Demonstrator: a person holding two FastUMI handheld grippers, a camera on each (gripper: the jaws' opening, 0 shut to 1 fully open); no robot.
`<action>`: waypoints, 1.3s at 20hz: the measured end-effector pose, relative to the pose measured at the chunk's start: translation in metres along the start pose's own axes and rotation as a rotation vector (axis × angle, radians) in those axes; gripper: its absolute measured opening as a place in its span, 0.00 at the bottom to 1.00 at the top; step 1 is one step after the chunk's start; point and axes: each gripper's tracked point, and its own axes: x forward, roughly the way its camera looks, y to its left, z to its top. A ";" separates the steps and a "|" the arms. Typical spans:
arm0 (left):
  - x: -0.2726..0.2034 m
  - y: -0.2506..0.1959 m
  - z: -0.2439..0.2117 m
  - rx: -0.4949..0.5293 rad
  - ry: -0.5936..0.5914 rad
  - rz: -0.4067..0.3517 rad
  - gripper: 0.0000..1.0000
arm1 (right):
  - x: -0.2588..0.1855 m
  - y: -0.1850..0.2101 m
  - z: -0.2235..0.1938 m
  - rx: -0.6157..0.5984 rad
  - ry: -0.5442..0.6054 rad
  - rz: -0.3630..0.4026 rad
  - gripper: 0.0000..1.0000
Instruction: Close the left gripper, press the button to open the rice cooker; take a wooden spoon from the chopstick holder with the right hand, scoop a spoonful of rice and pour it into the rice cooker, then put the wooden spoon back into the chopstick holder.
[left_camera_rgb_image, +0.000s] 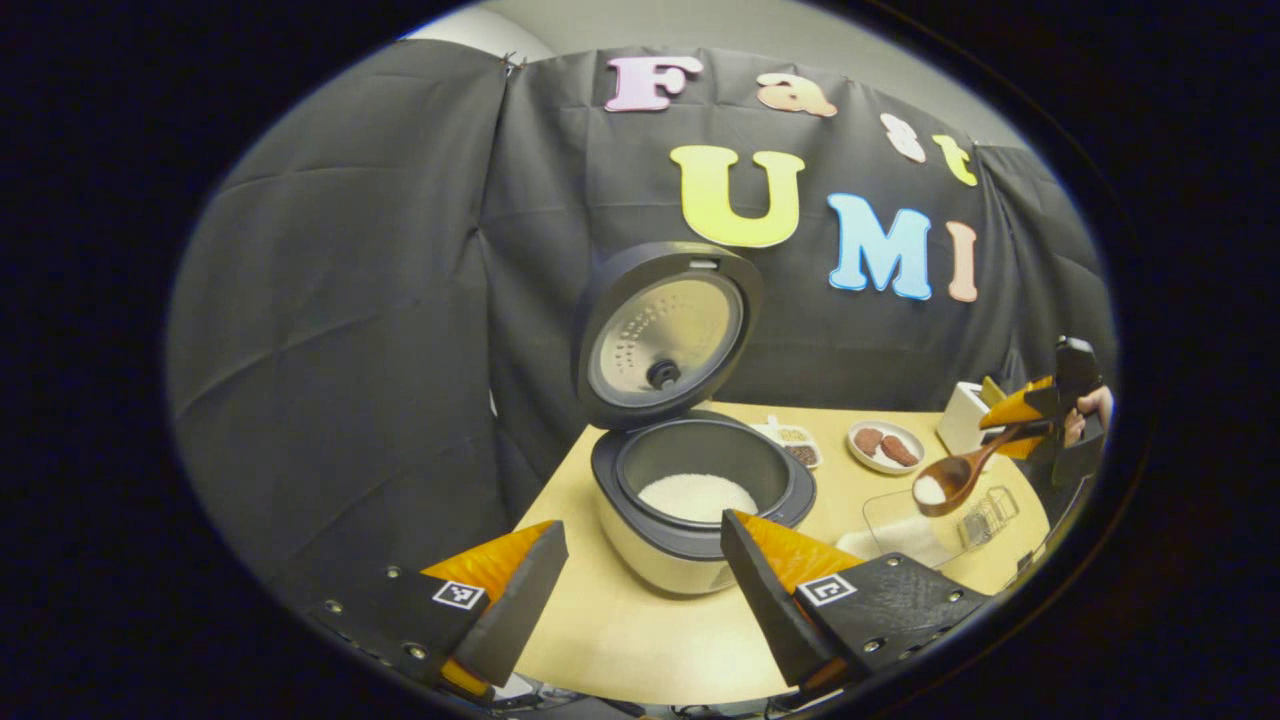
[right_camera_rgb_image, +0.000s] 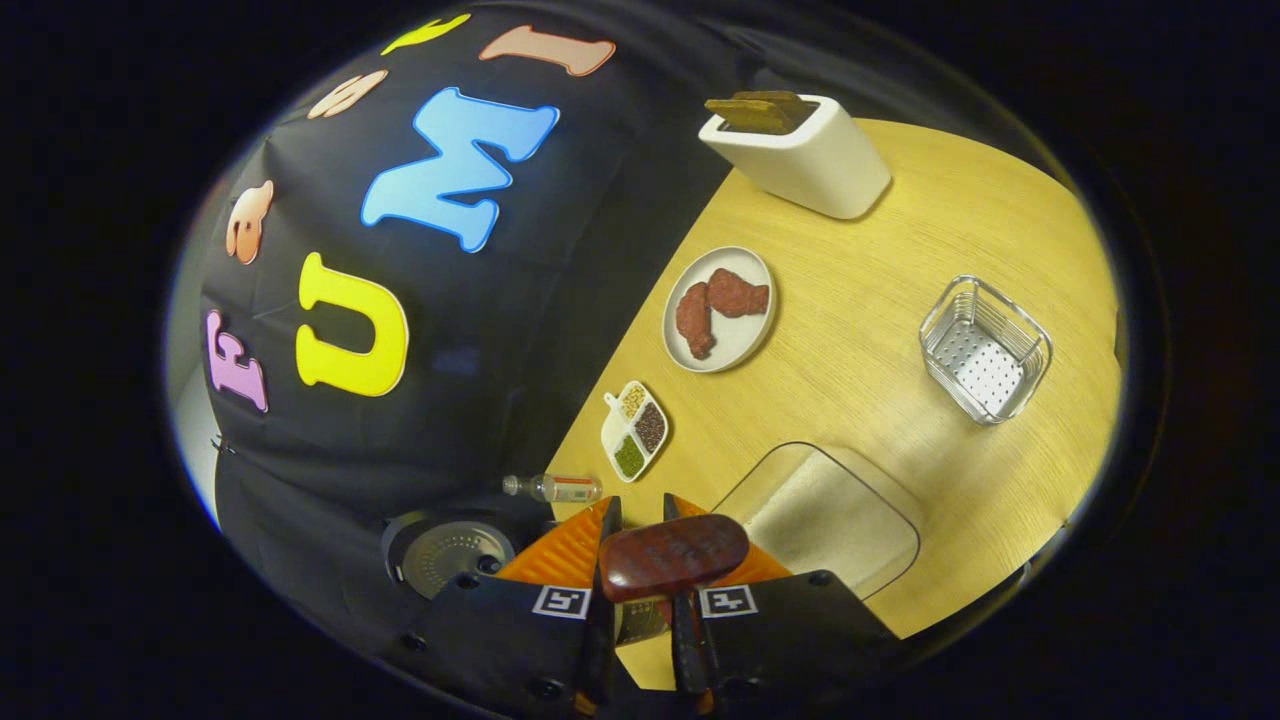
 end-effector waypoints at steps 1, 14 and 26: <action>-0.001 0.003 -0.001 0.004 0.003 0.010 0.97 | 0.001 0.010 -0.001 0.000 0.008 0.015 0.25; -0.013 0.042 -0.031 -0.056 0.035 0.087 0.97 | 0.053 0.156 -0.048 -0.046 0.160 0.209 0.25; 0.002 0.101 -0.059 -0.144 0.088 0.197 0.97 | 0.158 0.184 -0.127 -0.352 0.273 0.129 0.21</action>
